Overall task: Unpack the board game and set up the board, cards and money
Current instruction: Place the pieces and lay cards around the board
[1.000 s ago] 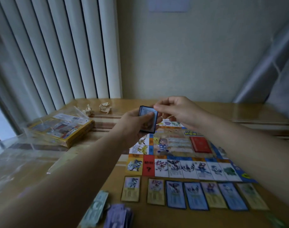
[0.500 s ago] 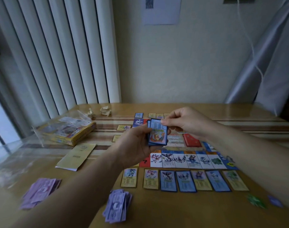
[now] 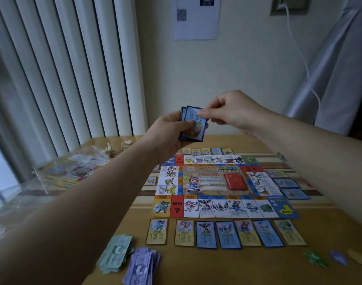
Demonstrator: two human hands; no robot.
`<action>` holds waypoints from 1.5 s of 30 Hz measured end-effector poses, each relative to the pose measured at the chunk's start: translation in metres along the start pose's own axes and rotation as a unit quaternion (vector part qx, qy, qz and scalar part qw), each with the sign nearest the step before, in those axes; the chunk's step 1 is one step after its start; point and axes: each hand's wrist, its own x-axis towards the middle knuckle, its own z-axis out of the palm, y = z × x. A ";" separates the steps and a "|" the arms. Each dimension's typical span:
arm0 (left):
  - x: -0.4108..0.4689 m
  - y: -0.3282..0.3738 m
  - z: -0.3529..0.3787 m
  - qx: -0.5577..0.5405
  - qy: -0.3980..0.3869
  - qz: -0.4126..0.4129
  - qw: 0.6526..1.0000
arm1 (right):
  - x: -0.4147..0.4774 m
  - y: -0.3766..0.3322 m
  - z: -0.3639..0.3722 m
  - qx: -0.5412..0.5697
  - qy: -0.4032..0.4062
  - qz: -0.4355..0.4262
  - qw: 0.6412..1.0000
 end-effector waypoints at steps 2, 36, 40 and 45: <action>0.005 -0.001 0.002 0.020 0.014 0.003 1.000 | 0.003 0.004 -0.003 -0.011 -0.001 0.002 1.000; 0.011 -0.026 -0.064 0.015 0.187 0.000 0.982 | 0.021 0.064 0.017 0.020 -0.017 0.036 0.999; 0.015 -0.035 -0.067 0.023 0.171 -0.044 0.984 | 0.019 0.079 0.002 0.020 -0.018 0.065 0.998; 0.023 -0.055 -0.042 0.051 0.116 -0.092 0.988 | 0.007 0.102 -0.019 -0.018 0.003 0.096 0.995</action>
